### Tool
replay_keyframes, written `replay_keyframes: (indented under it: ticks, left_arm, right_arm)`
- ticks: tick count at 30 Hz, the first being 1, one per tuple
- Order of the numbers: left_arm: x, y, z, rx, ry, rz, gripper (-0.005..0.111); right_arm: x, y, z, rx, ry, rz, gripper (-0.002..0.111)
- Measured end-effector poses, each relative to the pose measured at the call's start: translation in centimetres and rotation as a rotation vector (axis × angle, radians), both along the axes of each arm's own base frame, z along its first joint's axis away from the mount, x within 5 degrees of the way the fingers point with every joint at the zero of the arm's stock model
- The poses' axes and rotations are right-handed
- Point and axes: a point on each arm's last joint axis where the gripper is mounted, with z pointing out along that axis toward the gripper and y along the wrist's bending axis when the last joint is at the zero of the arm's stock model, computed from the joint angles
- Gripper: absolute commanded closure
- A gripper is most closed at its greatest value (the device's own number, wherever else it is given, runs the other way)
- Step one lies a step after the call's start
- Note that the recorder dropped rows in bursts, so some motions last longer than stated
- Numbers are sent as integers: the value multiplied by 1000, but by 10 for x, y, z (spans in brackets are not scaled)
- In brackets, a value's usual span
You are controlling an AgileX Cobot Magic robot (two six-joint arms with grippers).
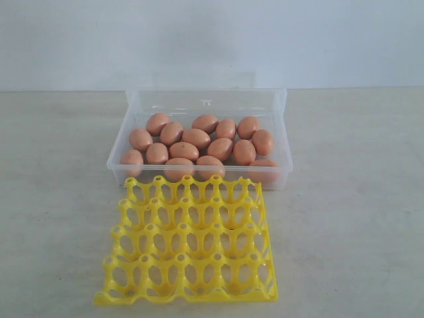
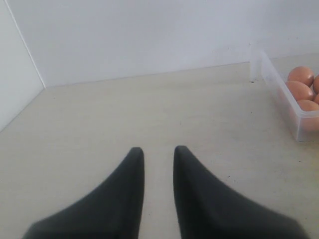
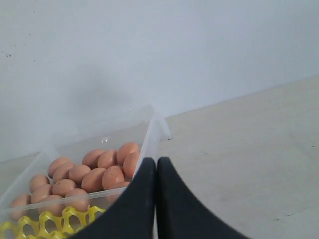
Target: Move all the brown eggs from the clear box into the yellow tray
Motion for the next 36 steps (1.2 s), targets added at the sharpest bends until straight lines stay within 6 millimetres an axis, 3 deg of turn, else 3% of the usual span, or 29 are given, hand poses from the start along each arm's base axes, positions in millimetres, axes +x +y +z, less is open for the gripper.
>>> replay_keyframes:
  ticks: [4, 9, 11, 12, 15, 16, 17, 18, 20, 22, 24, 25, 26, 28, 29, 30, 31, 32, 36]
  left_arm:
    - [0, 0, 0, 0, 0, 0, 85]
    - [0, 0, 0, 0, 0, 0, 85]
    - [0, 0, 0, 0, 0, 0, 85]
    - [0, 0, 0, 0, 0, 0, 85]
    - [0, 0, 0, 0, 0, 0, 85]
    - [0, 0, 0, 0, 0, 0, 85]
    - [0, 0, 0, 0, 0, 0, 85]
    - [0, 0, 0, 0, 0, 0, 85]
    - [0, 0, 0, 0, 0, 0, 85]
    - [0, 0, 0, 0, 0, 0, 85]
    - [0, 0, 0, 0, 0, 0, 85]
    - [0, 0, 0, 0, 0, 0, 85]
    - [0, 0, 0, 0, 0, 0, 85]
    - [0, 0, 0, 0, 0, 0, 85]
    - [0, 0, 0, 0, 0, 0, 85]
    - [0, 0, 0, 0, 0, 0, 85]
    - [0, 0, 0, 0, 0, 0, 85]
    - [0, 0, 0, 0, 0, 0, 85]
    - [0, 0, 0, 0, 0, 0, 85]
  right_arm:
    - [0, -2, 4, 20, -49, -17, 108]
    - [-10, -18, 44, 266, -492, -144, 108]
    - [-31, -31, 77, 447, -830, -185, 108]
    - [-50, -39, 108, 536, -996, -207, 108]
    - [-70, -49, 165, 619, -1090, -260, 108]
    - [-68, -48, 206, 522, -1072, -308, 108]
    - [-59, -45, 223, 437, -1042, -331, 108]
    - [-38, -35, 261, 236, -980, -333, 108]
    - [-10, -20, 295, 22, -890, -279, 108]
    - [63, 1, 323, -189, -636, -161, 108]
    - [127, 14, 324, -280, -418, -82, 108]
    - [153, 20, 321, -328, -326, -48, 108]
    - [191, 29, 310, -407, -172, 20, 108]
    - [228, 41, 293, -459, 8, 121, 108]
    - [260, 54, 269, -462, 208, 251, 108]
    - [270, 60, 258, -458, 291, 309, 108]
    - [293, 75, 229, -450, 482, 445, 108]
    - [300, 81, 215, -456, 563, 497, 108]
    - [348, 112, 118, -554, 903, 638, 108]
